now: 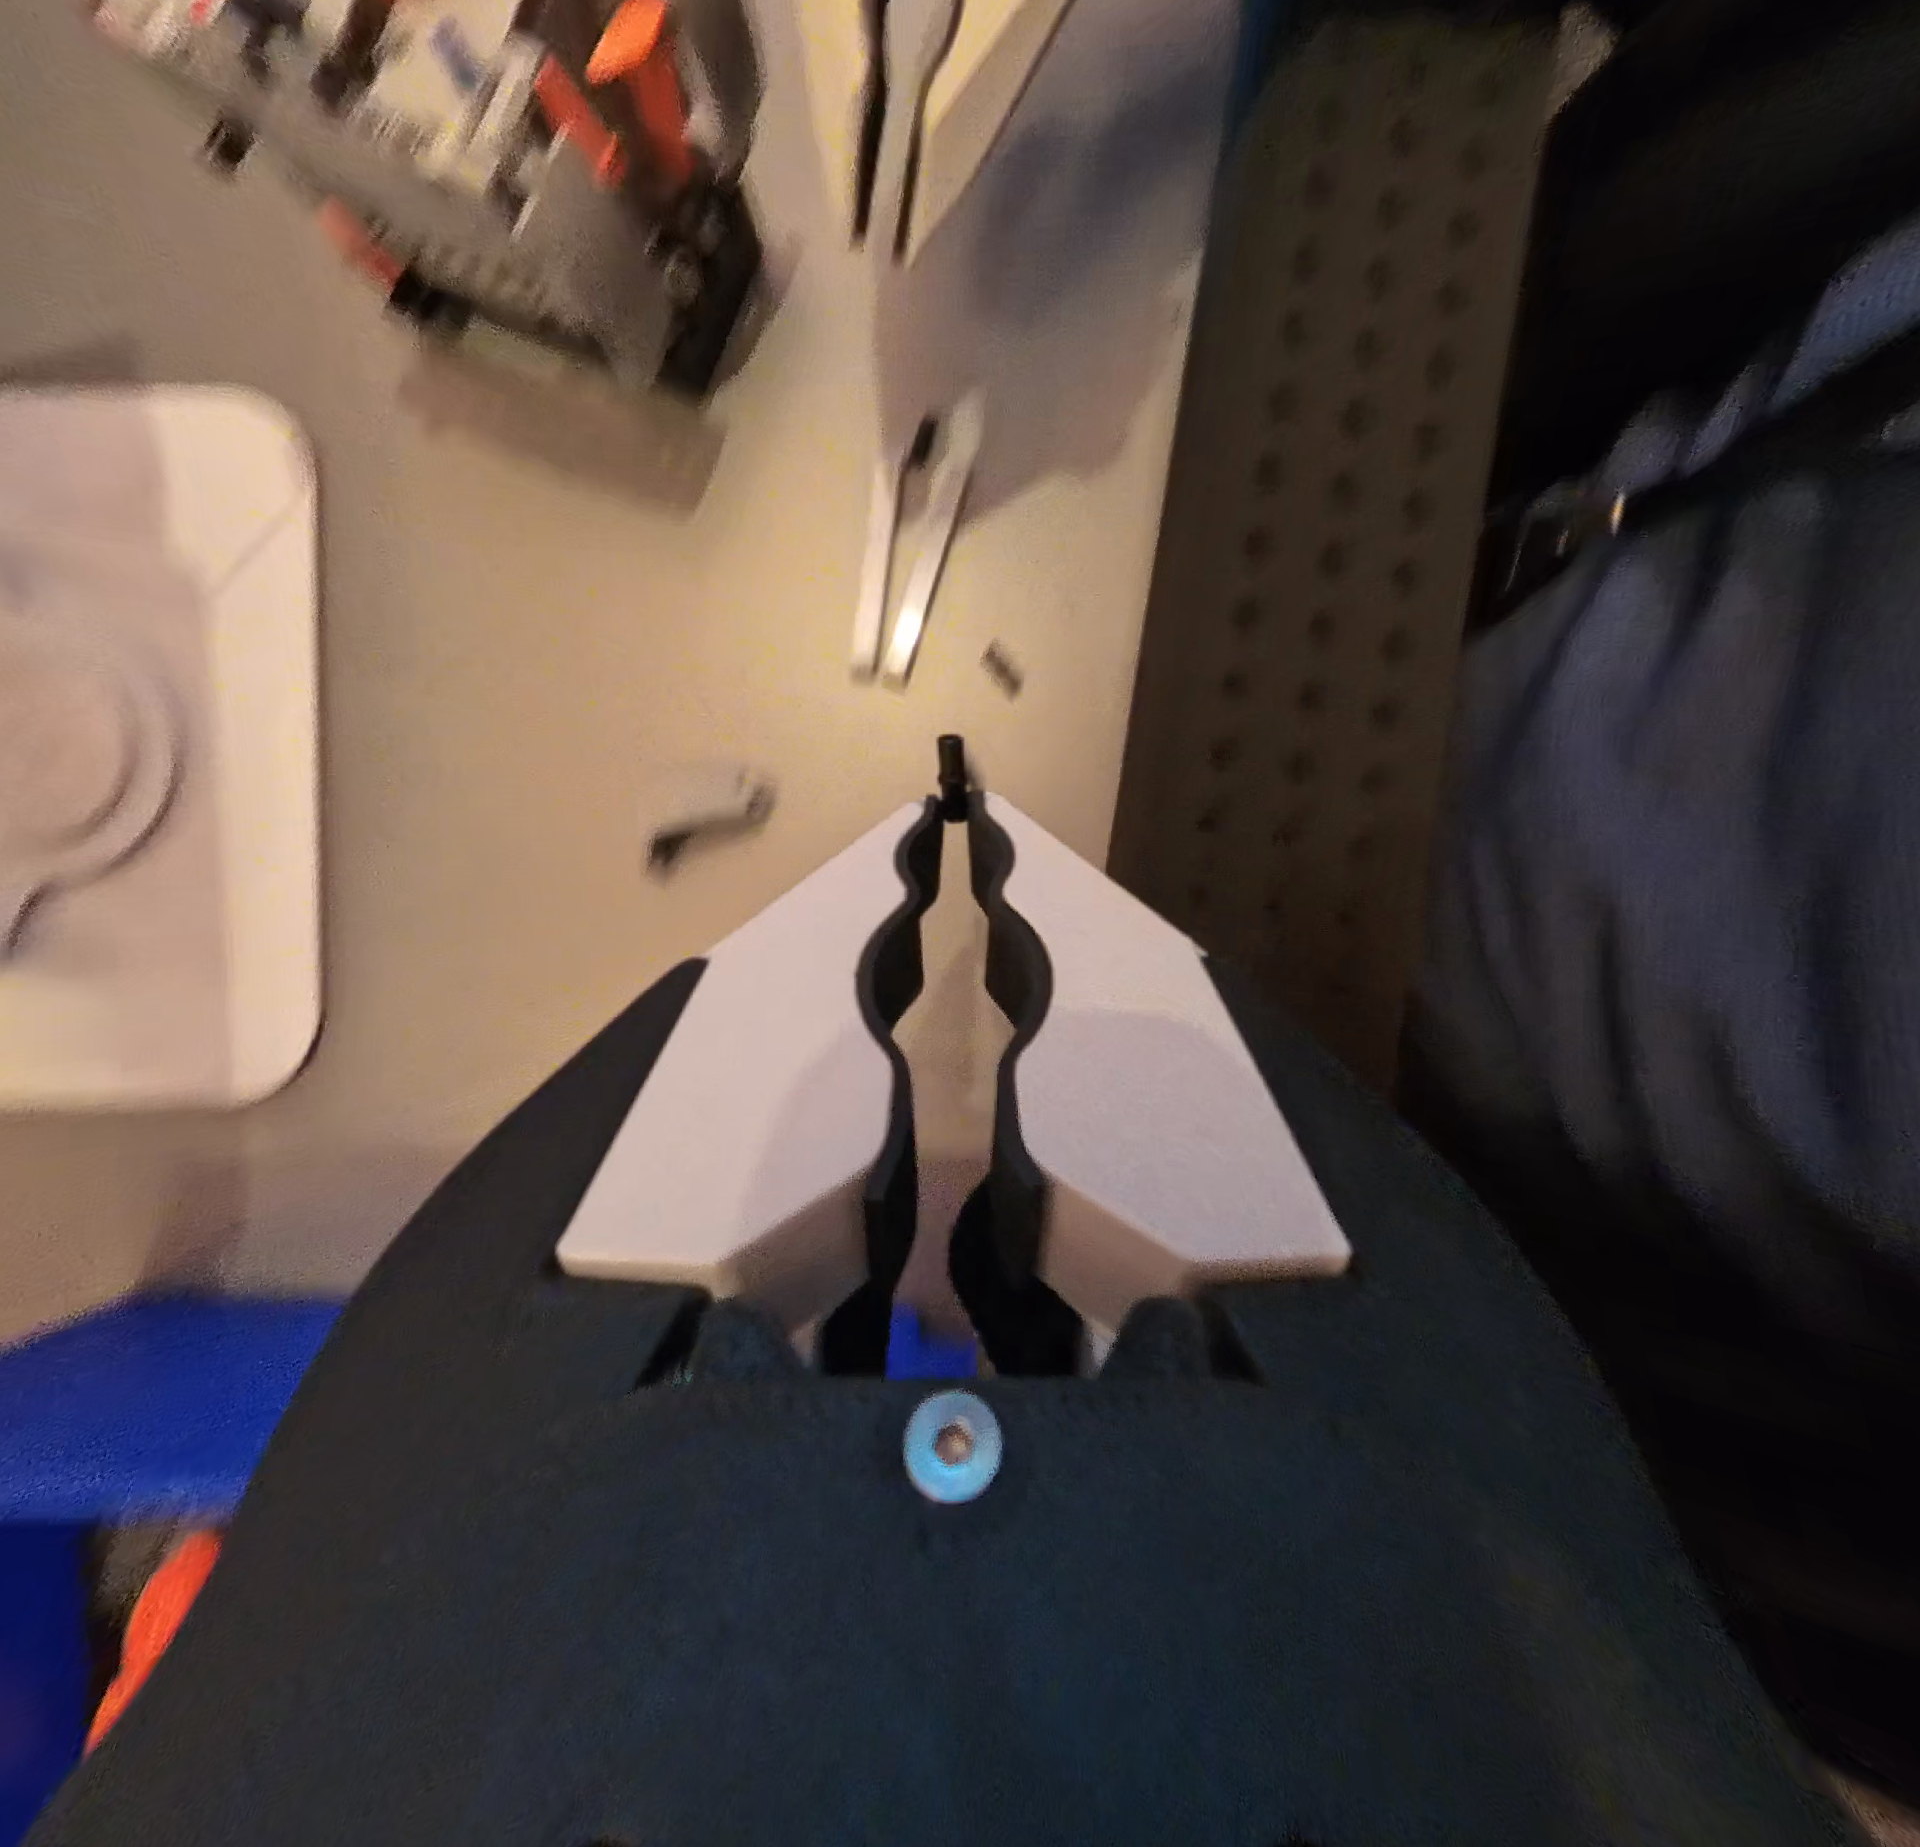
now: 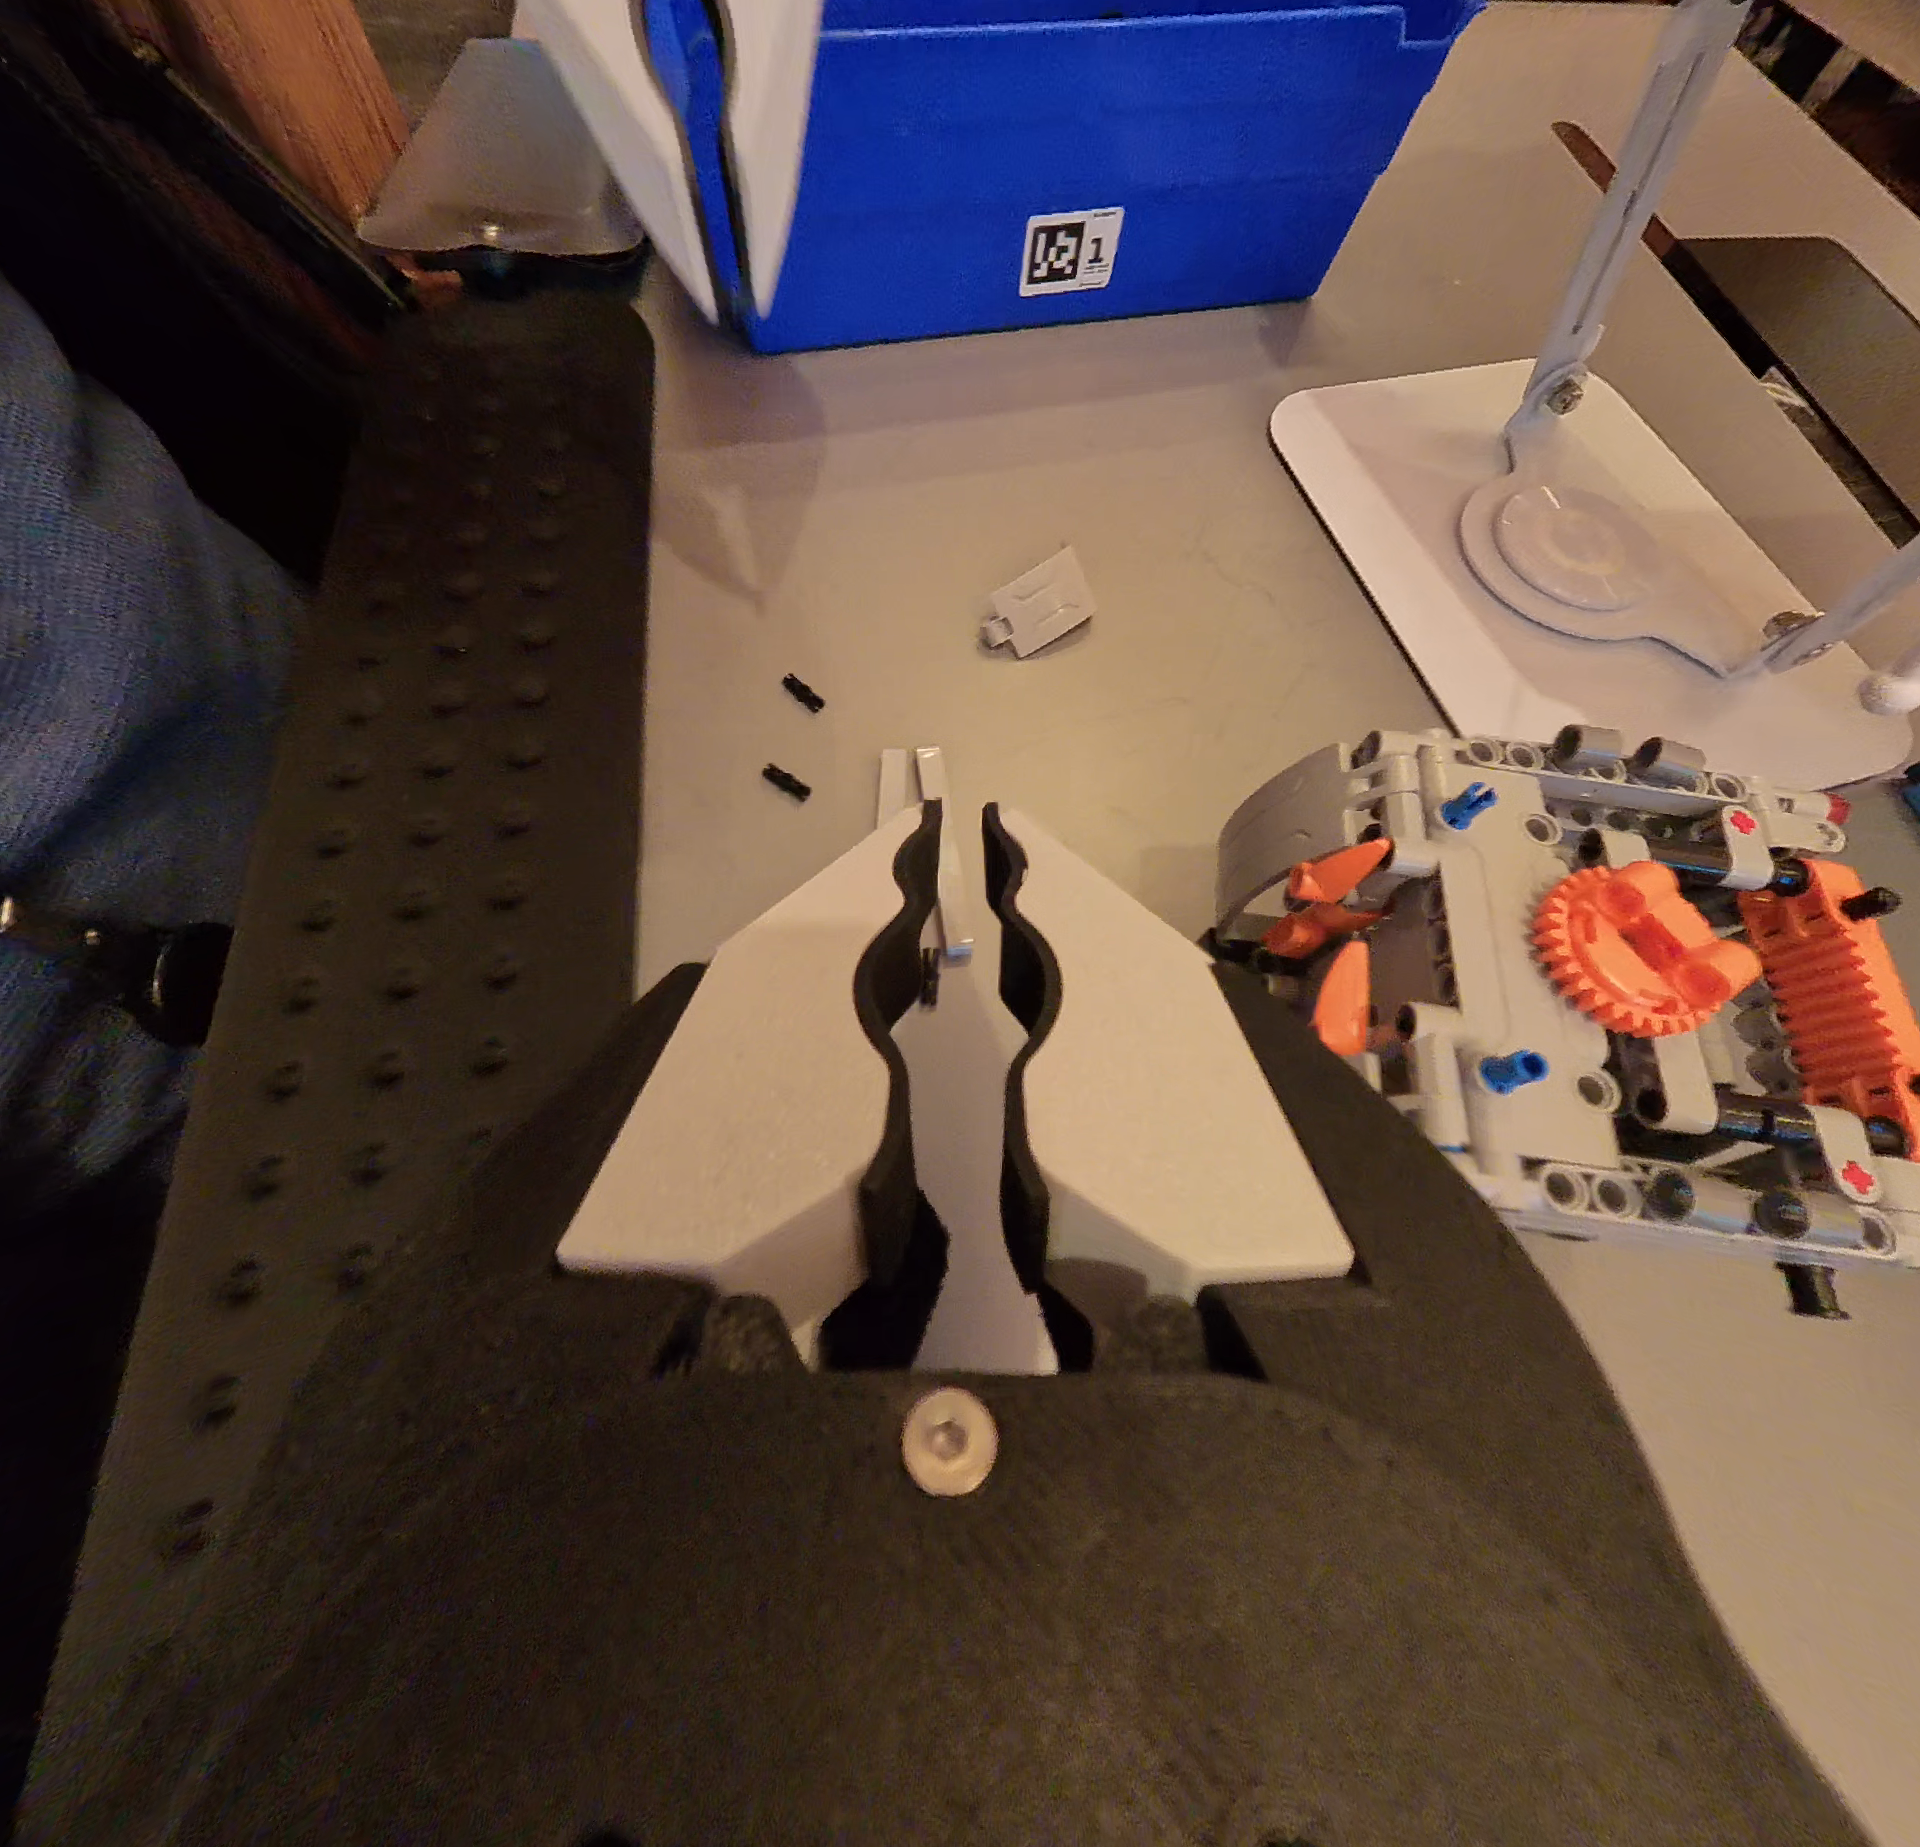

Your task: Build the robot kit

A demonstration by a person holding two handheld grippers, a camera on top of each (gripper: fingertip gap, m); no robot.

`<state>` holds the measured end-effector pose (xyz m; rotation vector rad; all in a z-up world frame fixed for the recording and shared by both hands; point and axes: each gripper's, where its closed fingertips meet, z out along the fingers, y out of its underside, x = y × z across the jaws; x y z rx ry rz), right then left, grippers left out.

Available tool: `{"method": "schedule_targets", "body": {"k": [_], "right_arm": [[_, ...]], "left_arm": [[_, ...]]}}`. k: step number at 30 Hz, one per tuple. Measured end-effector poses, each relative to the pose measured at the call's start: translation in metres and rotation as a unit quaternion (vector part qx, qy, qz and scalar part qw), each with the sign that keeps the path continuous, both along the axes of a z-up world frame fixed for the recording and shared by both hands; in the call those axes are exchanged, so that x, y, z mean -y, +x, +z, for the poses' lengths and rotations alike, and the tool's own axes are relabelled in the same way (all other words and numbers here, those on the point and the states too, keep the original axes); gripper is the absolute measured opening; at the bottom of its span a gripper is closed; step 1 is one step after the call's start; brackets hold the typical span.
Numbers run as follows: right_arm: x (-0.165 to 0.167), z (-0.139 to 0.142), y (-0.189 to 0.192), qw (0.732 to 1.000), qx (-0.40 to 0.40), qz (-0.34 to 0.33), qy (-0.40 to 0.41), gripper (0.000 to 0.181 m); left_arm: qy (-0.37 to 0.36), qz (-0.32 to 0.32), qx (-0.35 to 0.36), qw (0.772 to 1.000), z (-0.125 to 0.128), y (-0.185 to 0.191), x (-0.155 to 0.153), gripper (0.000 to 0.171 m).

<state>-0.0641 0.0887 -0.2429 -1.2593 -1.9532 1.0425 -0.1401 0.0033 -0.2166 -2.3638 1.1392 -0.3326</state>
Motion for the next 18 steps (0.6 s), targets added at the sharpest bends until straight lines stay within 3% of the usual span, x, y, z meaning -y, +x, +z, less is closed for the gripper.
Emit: {"method": "schedule_targets", "body": {"k": [5, 8, 18], "right_arm": [[0.015, -0.002, 0.013, 0.999, -0.008, 0.014, -0.034, 0.007], [0.020, -0.009, 0.016, 0.999, 0.002, 0.015, -0.050, 0.009], [0.023, -0.019, 0.013, 0.995, 0.024, 0.010, -0.094, 0.007]], "left_arm": [[0.022, -0.034, 0.000, 0.999, -0.048, 0.069, -0.032, 0.002], [0.052, -0.038, 0.025, 0.998, -0.060, 0.089, -0.046, 0.002], [0.183, -0.048, -0.033, 0.981, -0.053, 0.093, -0.065, 0.002]]}}
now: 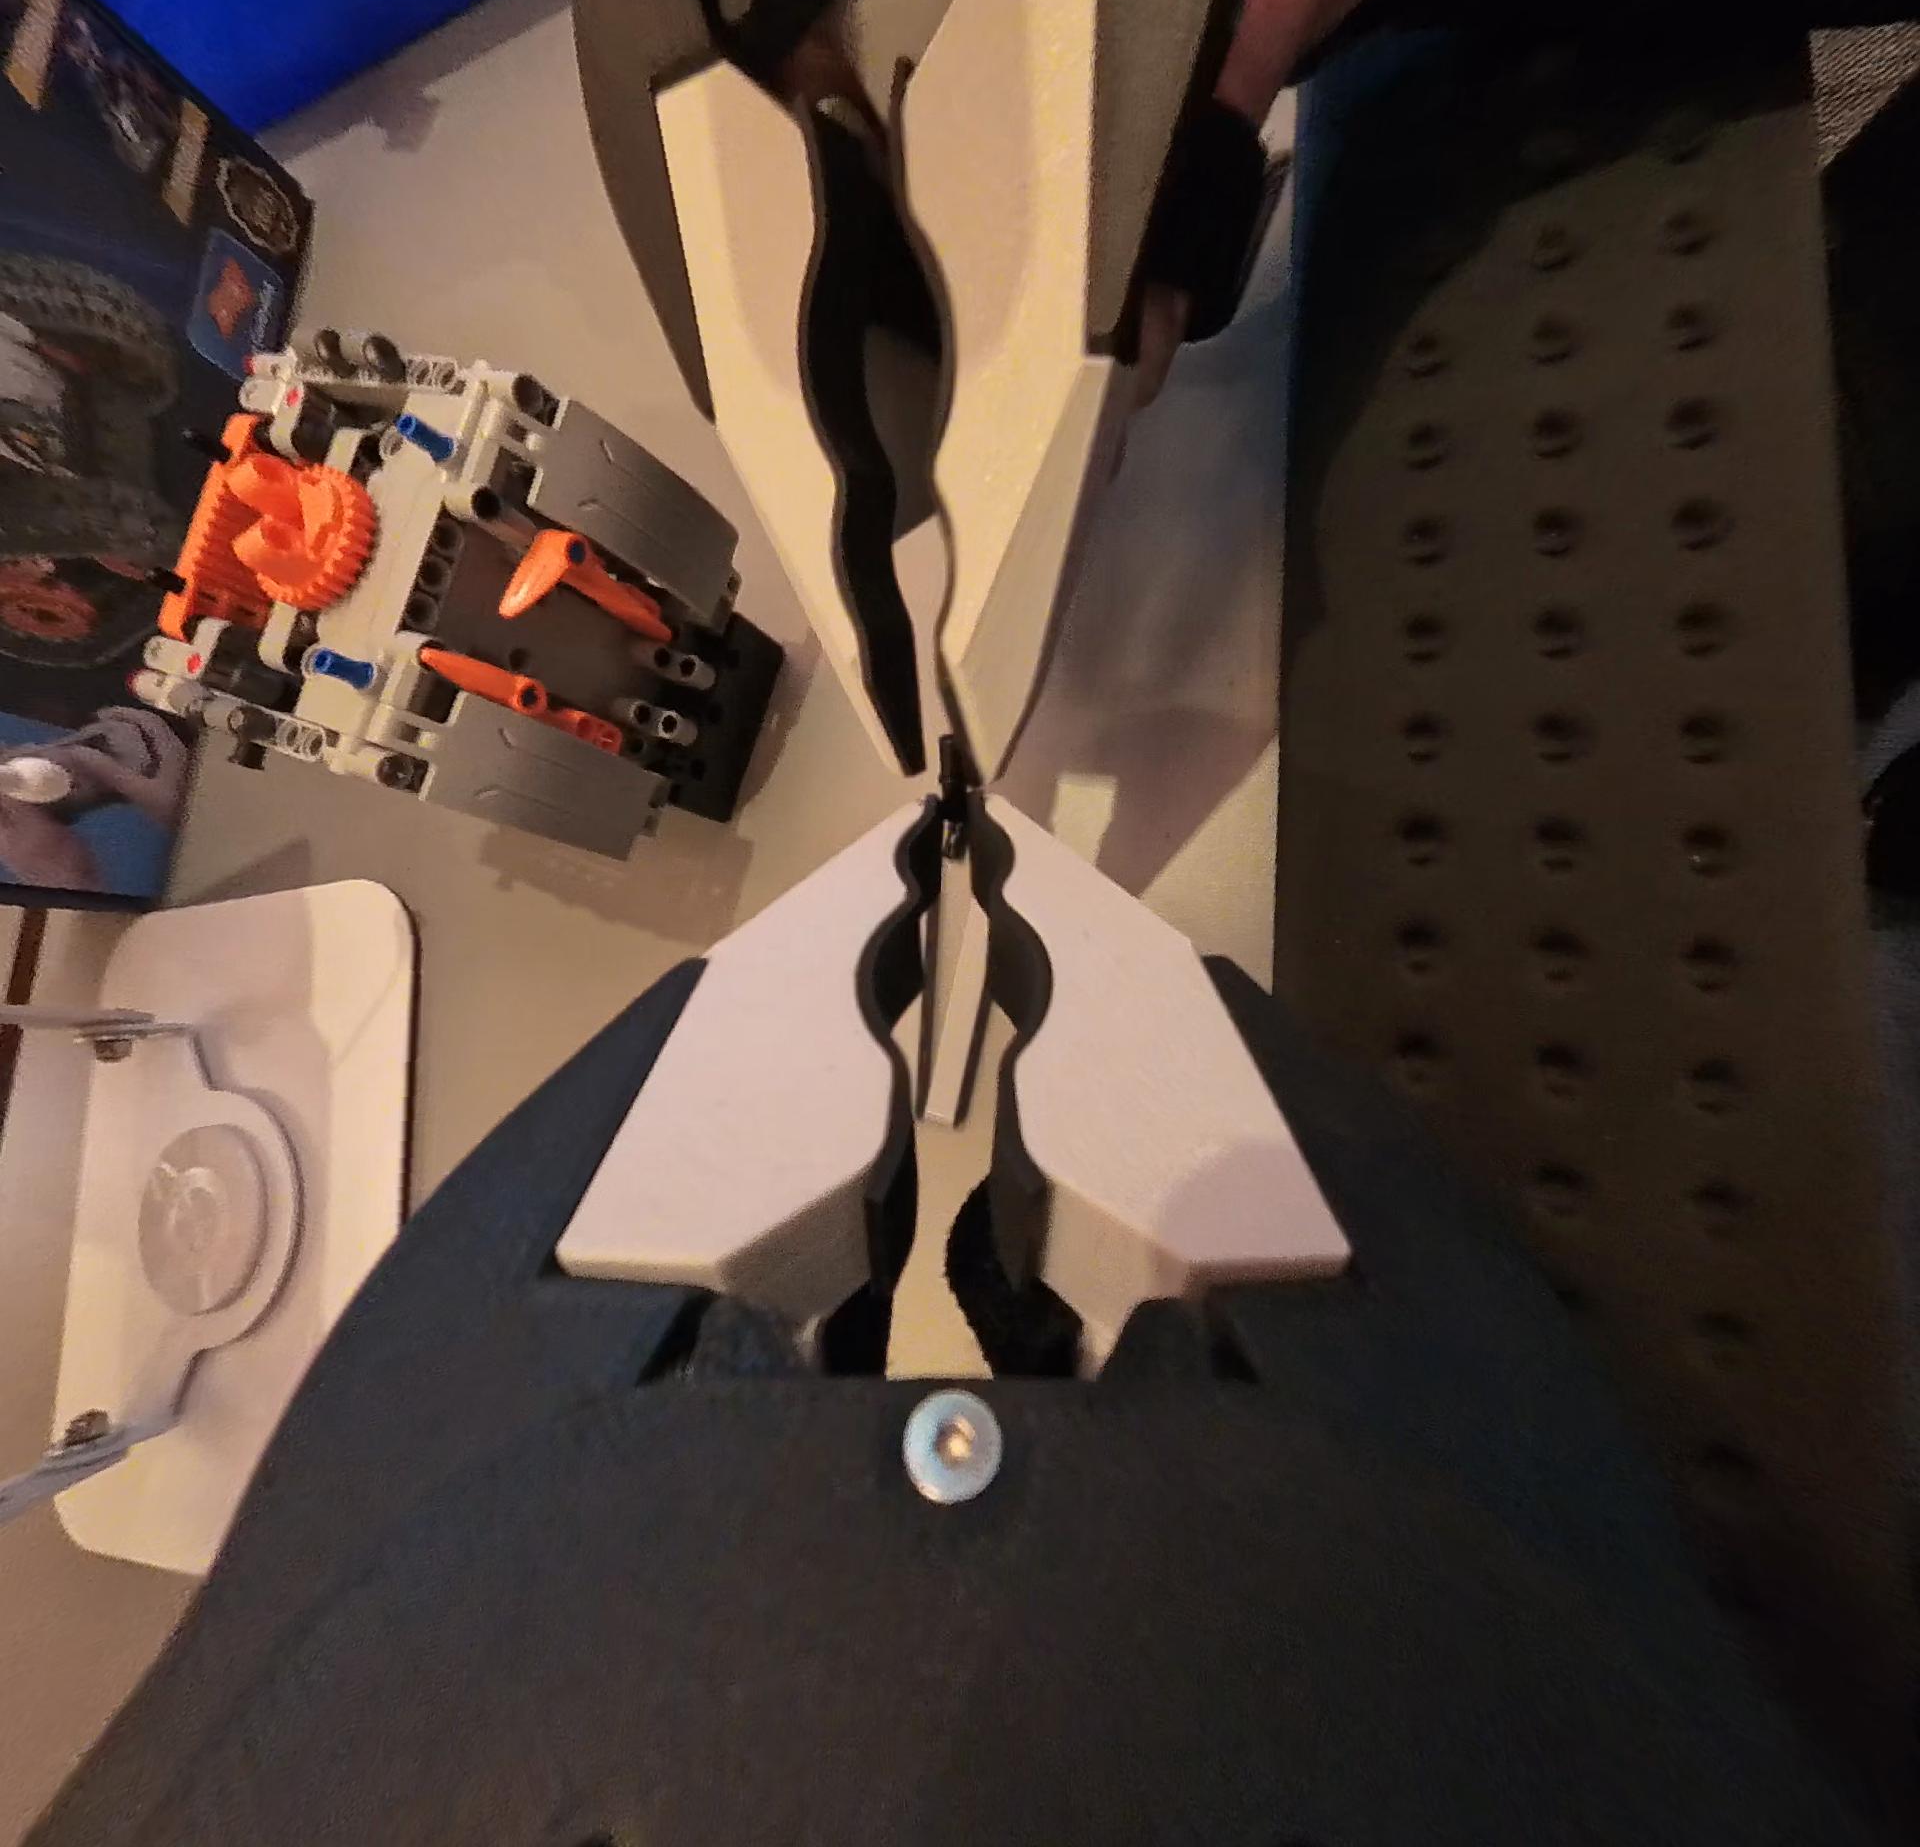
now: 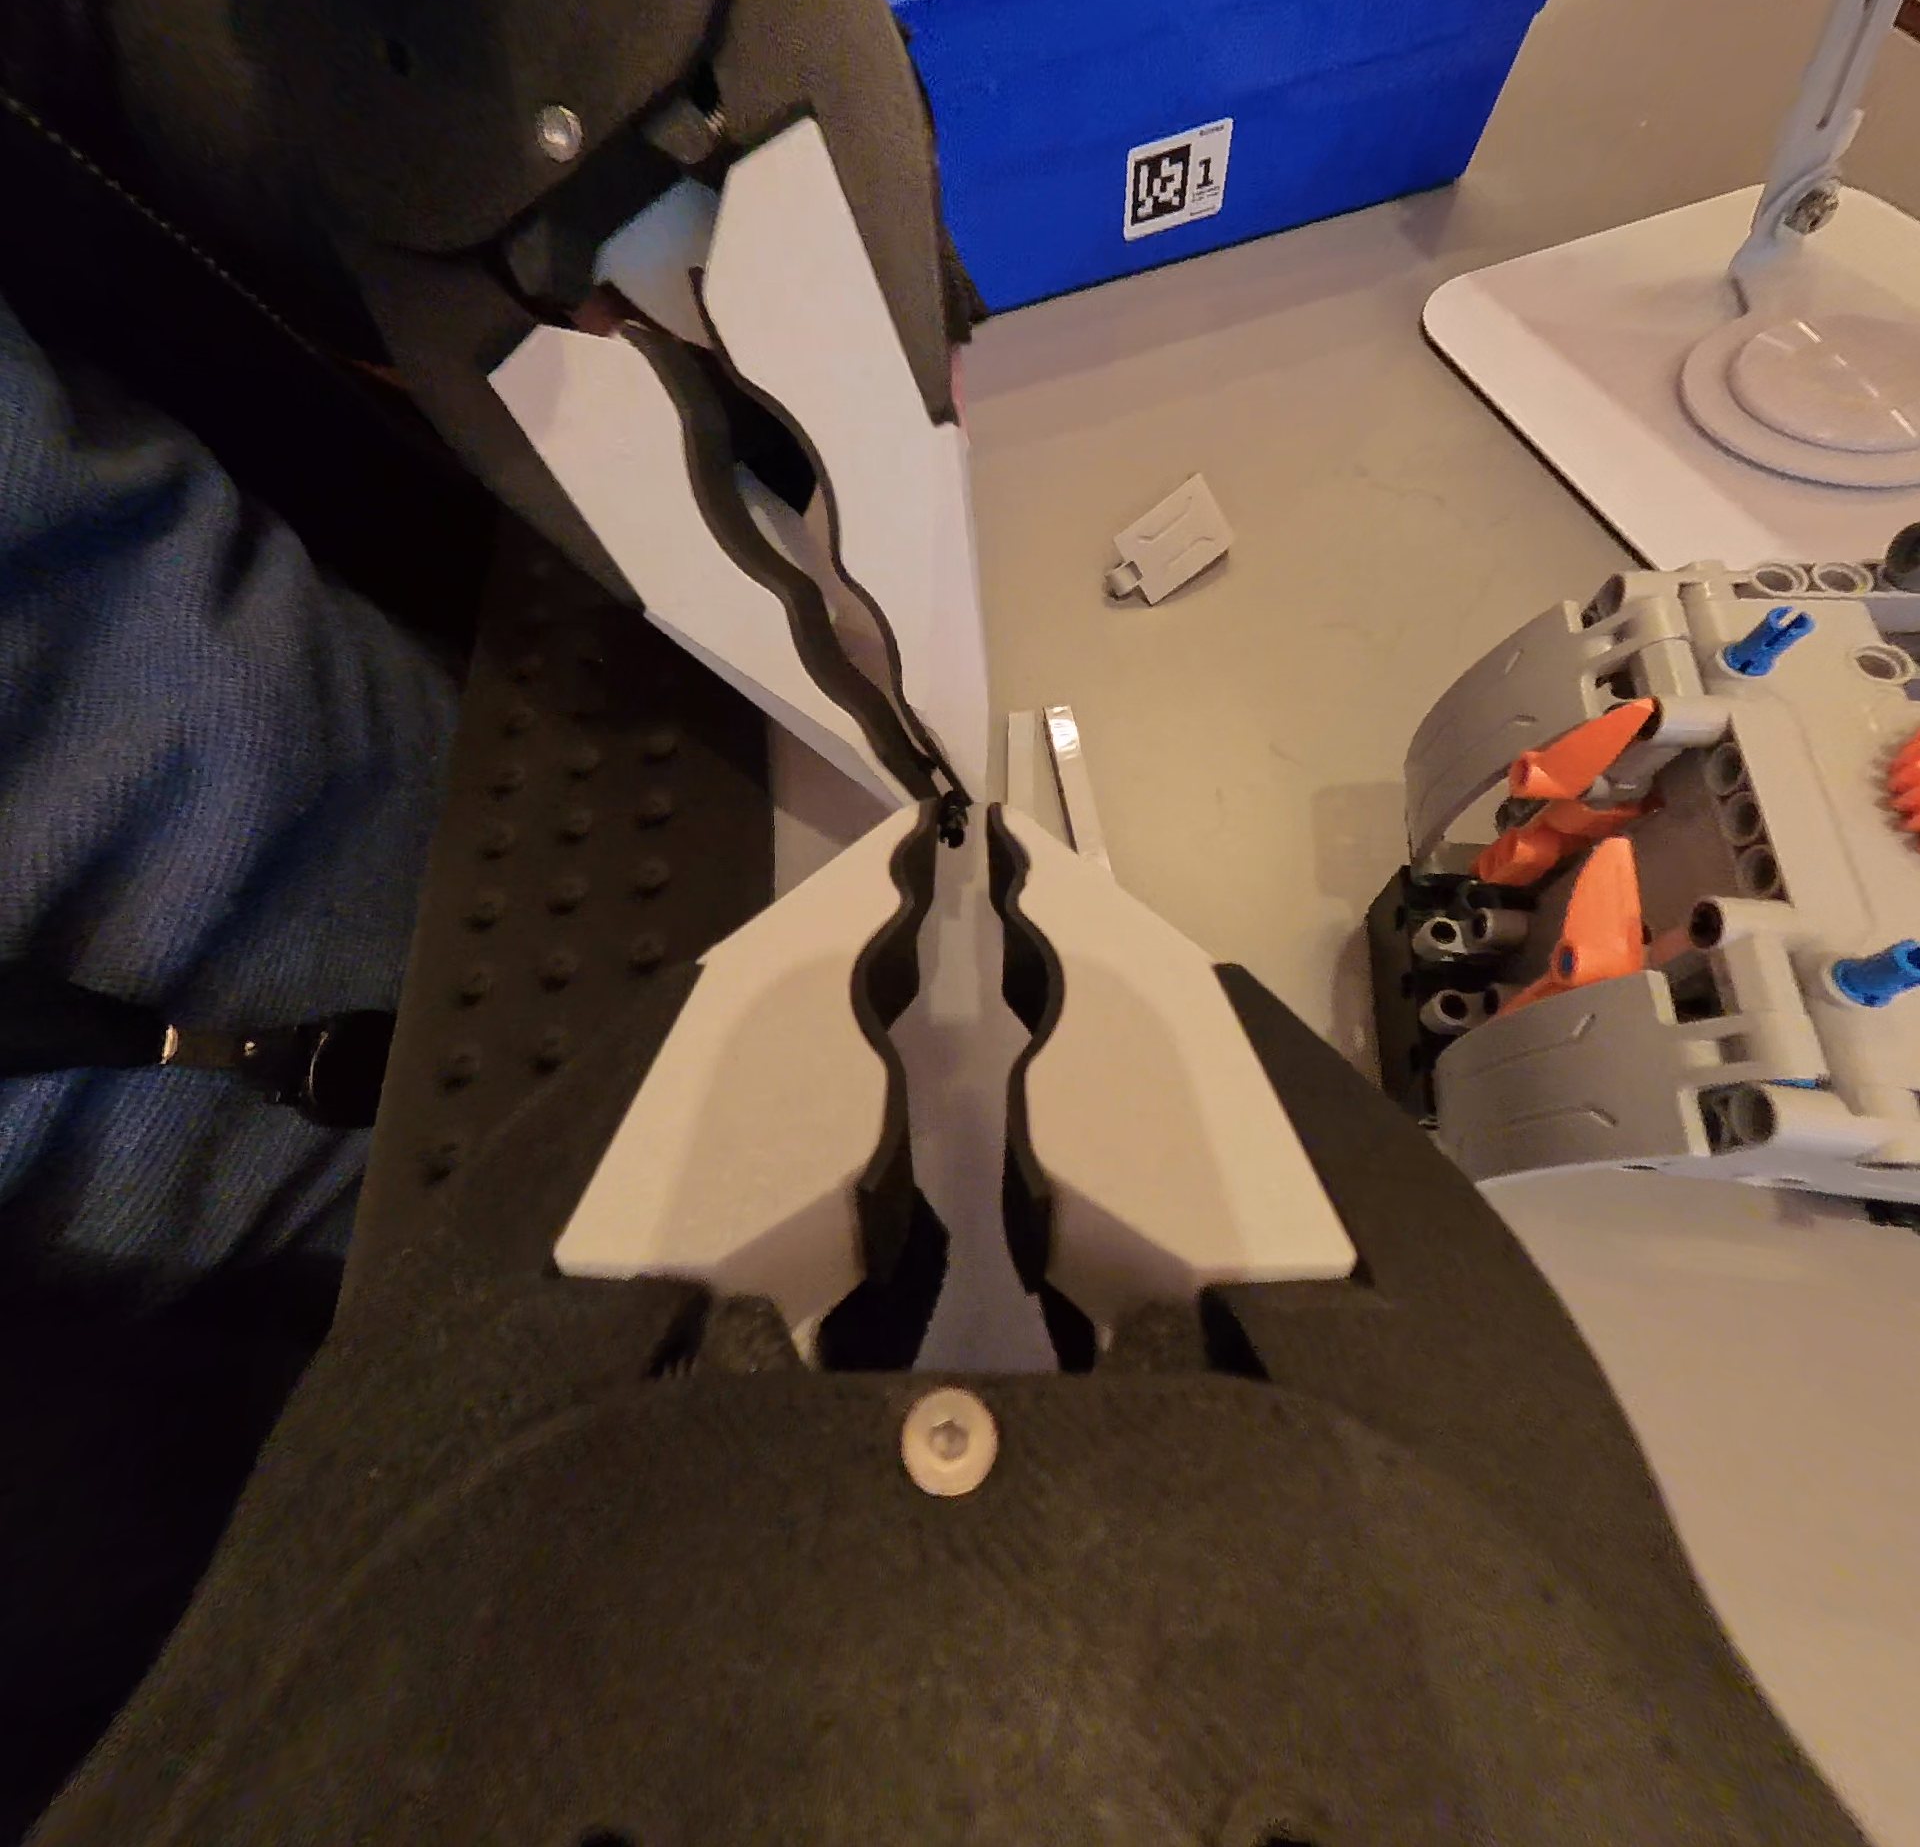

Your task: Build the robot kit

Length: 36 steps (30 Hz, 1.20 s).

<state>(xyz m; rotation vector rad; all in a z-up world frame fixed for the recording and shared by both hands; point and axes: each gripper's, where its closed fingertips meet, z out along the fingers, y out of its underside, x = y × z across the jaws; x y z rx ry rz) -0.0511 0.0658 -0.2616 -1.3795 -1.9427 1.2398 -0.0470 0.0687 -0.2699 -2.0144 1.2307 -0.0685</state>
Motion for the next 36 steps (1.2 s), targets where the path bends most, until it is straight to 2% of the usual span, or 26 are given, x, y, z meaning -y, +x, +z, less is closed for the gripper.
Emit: {"method": "schedule_targets", "body": {"k": [7, 9, 10, 18, 24, 30, 36], "right_arm": [[-0.004, 0.002, -0.001, 1.000, -0.003, -0.010, 0.003, 0.002], [-0.009, 0.001, 0.000, 1.000, -0.002, -0.018, 0.014, 0.002], [-0.012, 0.000, 0.001, 1.000, 0.000, -0.024, 0.010, 0.002], [-0.020, -0.003, 0.003, 0.999, 0.005, -0.037, 0.014, 0.002], [-0.021, -0.003, 0.004, 0.999, 0.003, -0.038, 0.013, 0.003], [-0.023, -0.002, 0.005, 0.999, 0.002, -0.039, 0.013, 0.002], [-0.026, -0.002, 0.007, 0.999, -0.001, -0.042, 0.011, 0.002]], "left_arm": [[0.019, 0.005, 0.015, 1.000, 0.002, 0.000, -0.004, 0.005], [-0.031, 0.009, 0.001, 0.999, -0.012, -0.008, 0.002, 0.017], [-0.051, 0.010, -0.007, 0.999, -0.019, -0.014, 0.004, 0.018], [-0.110, 0.016, -0.056, 0.992, -0.057, -0.033, 0.008, 0.012], [-0.120, 0.023, -0.036, 0.992, -0.055, -0.030, 0.005, 0.000], [-0.179, 0.015, -0.003, 0.984, -0.057, -0.021, 0.010, 0.000], [-0.215, 0.035, 0.040, 0.975, -0.062, -0.022, 0.007, 0.000]]}}
